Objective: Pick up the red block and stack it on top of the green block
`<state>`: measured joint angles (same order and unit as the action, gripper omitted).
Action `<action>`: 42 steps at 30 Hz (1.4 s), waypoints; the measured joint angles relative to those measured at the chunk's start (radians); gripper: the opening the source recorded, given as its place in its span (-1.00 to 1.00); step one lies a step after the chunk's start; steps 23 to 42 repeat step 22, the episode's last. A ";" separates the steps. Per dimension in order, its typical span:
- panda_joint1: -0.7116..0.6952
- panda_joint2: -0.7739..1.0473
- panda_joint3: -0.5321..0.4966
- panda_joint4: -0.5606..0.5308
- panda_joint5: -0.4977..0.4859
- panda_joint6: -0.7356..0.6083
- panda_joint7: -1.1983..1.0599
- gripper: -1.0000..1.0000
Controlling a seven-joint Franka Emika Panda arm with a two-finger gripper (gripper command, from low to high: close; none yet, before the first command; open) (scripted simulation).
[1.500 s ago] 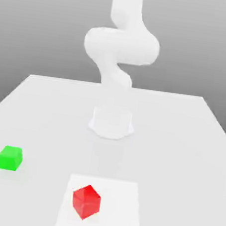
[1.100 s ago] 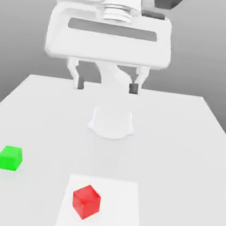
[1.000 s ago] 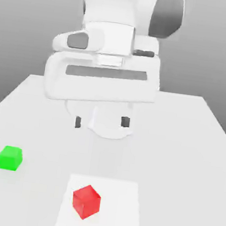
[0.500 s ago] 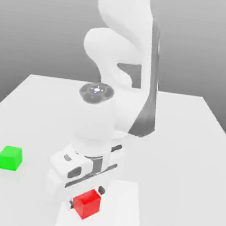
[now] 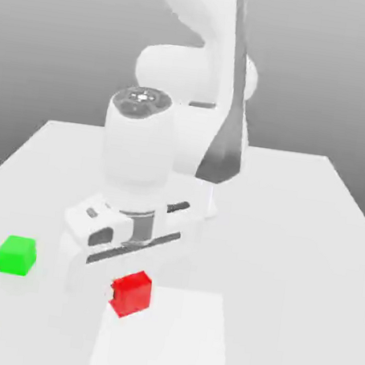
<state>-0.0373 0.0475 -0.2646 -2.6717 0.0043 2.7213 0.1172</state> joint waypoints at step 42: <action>-0.366 0.103 -0.095 -0.039 0.183 0.126 0.239 1.00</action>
